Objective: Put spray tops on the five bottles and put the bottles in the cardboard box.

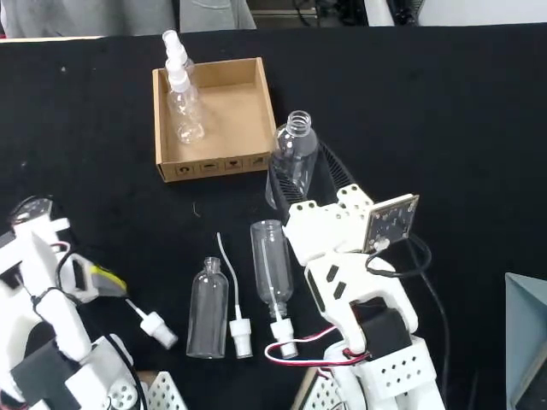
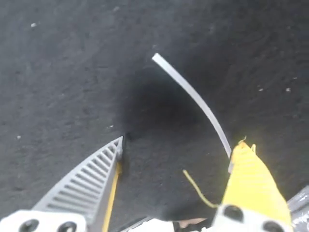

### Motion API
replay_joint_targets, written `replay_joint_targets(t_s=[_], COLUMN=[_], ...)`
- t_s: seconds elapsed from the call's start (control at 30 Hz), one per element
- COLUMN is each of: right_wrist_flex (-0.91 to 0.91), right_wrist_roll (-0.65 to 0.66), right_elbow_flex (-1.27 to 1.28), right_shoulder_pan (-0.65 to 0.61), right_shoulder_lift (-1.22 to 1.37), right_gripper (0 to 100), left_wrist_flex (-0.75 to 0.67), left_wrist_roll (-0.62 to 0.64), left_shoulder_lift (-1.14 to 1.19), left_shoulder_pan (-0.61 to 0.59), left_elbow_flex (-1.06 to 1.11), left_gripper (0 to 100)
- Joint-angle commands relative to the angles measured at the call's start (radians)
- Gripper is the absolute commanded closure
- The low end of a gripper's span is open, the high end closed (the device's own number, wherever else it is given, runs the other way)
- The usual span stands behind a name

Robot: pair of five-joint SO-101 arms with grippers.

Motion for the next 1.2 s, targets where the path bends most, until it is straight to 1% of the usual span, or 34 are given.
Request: replay_joint_targets(t_s=[0.0,0.17,0.53,0.67,0.73,0.83,0.97,1.1,1.17], right_wrist_flex=[-0.026,-0.026,-0.026,-0.026,-0.026,-0.026,-0.026,-0.026,-0.026], right_wrist_roll=[0.009,0.009,0.009,0.009,0.009,0.009,0.009,0.009,0.009], right_elbow_flex=[-0.01,-0.01,-0.01,-0.012,-0.012,-0.012,-0.012,-0.012,-0.012], right_shoulder_pan=[0.025,0.025,0.025,0.025,0.025,0.025,0.025,0.025,0.025], right_shoulder_lift=[-0.027,-0.027,-0.027,-0.027,-0.027,-0.027,-0.027,-0.027,-0.027], right_gripper=[94.2,94.2,94.2,94.2,94.2,94.2,94.2,94.2,94.2], left_wrist_flex=[0.0,0.017,0.249,0.354,0.379,0.385,0.391,0.396,0.422], left_wrist_roll=[-0.048,-0.1,-0.104,-0.201,-0.224,-0.233,-0.238,-0.235,-0.238], left_shoulder_lift=[-0.009,-0.014,-0.015,-0.015,-0.015,-0.015,-0.015,-0.015,-0.015], left_shoulder_pan=[-0.067,-0.093,-0.081,-0.044,-0.021,0.024,0.087,0.125,0.148], left_elbow_flex=[-0.01,-0.018,-0.162,-0.209,-0.226,-0.231,-0.228,-0.229,-0.231], left_gripper=[67,67,67,68,71,75,75,75,75])
